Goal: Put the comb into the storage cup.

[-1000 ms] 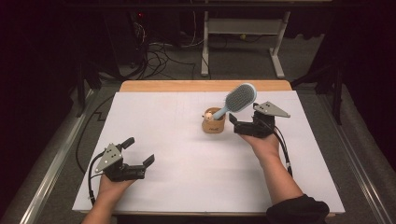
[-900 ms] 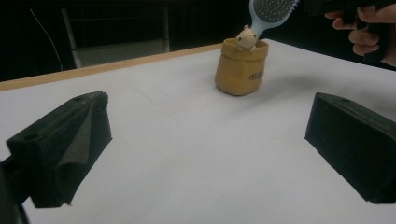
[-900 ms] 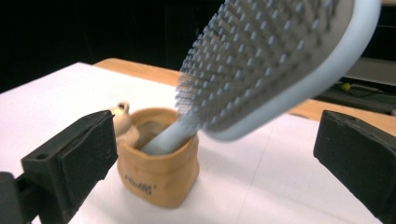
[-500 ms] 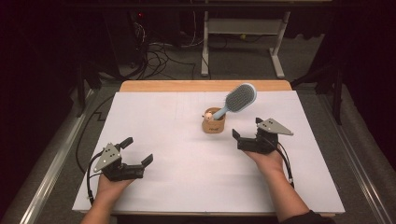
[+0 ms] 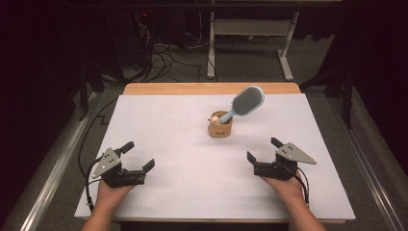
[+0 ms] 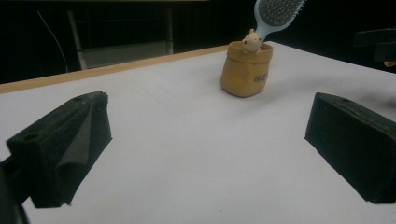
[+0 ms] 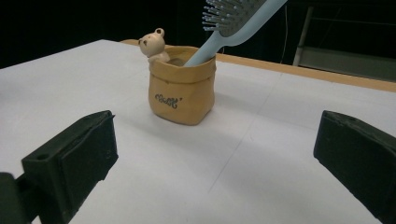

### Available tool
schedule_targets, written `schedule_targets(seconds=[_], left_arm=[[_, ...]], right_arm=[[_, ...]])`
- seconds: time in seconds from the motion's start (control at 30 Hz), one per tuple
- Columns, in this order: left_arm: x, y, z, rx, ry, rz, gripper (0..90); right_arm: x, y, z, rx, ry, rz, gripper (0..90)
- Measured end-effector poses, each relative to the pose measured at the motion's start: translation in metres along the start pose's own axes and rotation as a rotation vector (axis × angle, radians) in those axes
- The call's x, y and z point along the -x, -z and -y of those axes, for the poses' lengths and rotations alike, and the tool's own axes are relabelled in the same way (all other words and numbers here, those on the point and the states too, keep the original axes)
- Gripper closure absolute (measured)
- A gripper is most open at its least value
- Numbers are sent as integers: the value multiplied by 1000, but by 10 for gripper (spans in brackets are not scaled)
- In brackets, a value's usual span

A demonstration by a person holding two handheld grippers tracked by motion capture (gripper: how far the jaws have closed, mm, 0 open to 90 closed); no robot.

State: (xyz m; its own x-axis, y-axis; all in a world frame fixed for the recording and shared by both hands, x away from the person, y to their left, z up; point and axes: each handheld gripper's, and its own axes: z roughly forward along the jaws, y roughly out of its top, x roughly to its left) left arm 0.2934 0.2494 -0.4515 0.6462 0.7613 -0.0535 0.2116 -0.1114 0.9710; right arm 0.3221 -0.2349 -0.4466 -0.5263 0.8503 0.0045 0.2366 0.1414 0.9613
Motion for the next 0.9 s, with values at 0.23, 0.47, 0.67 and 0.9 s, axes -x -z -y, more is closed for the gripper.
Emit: schedule_targets(seconds=[0.23,0.47,0.67,0.9], left_arm=[[5,-1,0,-14,-20,12,14],[9,-1,1,-19,-22,17,15],[8,-3,3,-22,-10,24,15],[7,1,1,-6,-5,14,15]], right_arm=[[5,38,12,43,-24,20,4],[14,70,21,101,-50,51,3],[17,69,19,111,-30,50,3],[18,69,19,113,-22,46,3]])
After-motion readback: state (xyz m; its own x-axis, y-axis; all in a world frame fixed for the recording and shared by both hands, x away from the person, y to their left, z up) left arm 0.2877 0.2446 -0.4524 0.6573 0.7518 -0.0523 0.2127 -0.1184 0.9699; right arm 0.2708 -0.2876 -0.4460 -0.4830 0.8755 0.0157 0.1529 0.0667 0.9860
